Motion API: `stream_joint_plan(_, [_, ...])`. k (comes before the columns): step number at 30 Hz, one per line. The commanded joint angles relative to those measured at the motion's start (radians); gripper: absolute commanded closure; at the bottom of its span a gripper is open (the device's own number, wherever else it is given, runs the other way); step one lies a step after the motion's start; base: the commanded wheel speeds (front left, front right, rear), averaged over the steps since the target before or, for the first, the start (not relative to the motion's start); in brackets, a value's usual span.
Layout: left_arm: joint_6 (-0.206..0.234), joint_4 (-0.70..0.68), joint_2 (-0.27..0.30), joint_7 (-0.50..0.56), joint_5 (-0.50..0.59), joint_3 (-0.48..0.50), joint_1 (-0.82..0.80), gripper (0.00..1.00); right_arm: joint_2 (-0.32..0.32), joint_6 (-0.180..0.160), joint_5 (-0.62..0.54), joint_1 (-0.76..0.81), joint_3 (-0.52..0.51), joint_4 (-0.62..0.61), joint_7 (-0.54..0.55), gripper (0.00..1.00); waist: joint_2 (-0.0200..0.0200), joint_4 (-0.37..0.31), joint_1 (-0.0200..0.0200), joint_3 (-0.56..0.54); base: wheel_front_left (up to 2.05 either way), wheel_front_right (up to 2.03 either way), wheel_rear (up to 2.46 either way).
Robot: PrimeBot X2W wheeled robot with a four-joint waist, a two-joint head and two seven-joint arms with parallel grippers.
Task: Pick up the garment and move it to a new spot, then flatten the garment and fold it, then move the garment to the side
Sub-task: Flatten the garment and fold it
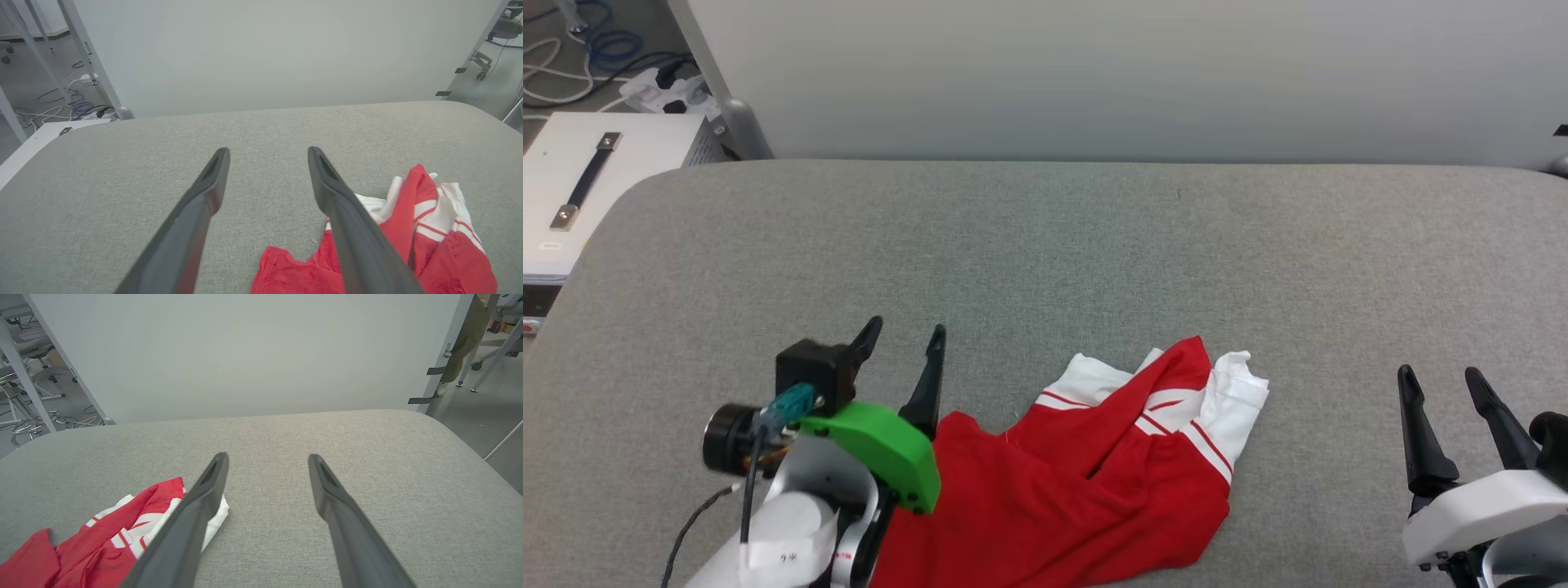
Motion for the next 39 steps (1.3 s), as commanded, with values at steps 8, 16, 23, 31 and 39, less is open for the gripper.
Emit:
stream_joint_plan(8, [-0.189, 0.157, -0.086, 0.199, -0.005, -0.137, -0.298, 0.0, -0.001, -0.001, 0.002, -0.067, 0.015, -0.011, -0.012, 0.0, 0.0, -0.058, 0.0, 0.119, 0.0, 0.0, 0.0])
stream_joint_plan(16, [-0.341, 0.398, -0.171, 0.397, -0.034, -0.25, -0.485, 0.0, -0.001, -0.001, 0.01, -0.103, 0.027, 0.013, -0.03, 0.0, 0.0, -0.1, 0.0, 0.191, 0.0, 0.0, 0.0])
stream_joint_plan(23, [-0.406, 0.591, -0.202, 0.515, -0.032, -0.338, -0.582, 0.0, -0.001, -0.001, 0.019, -0.128, 0.037, 0.038, -0.054, 0.0, 0.0, -0.126, 0.0, 0.242, 0.0, 0.0, 0.0])
stream_joint_plan(31, [-0.427, 0.743, -0.227, 0.614, -0.045, -0.468, -0.617, 0.53, -0.001, -0.001, 0.031, -0.147, 0.045, 0.07, -0.077, 0.0, 0.0, -0.145, 0.0, 0.265, 0.0, 0.0, 0.0])
stream_joint_plan(39, [-0.418, 0.77, -0.23, 0.497, -0.072, -0.481, -0.654, 1.0, -0.001, -0.001, 0.033, -0.147, 0.039, 0.09, -0.084, 0.0, 0.0, -0.139, 0.0, 0.244, 0.0, 0.0, 0.0])
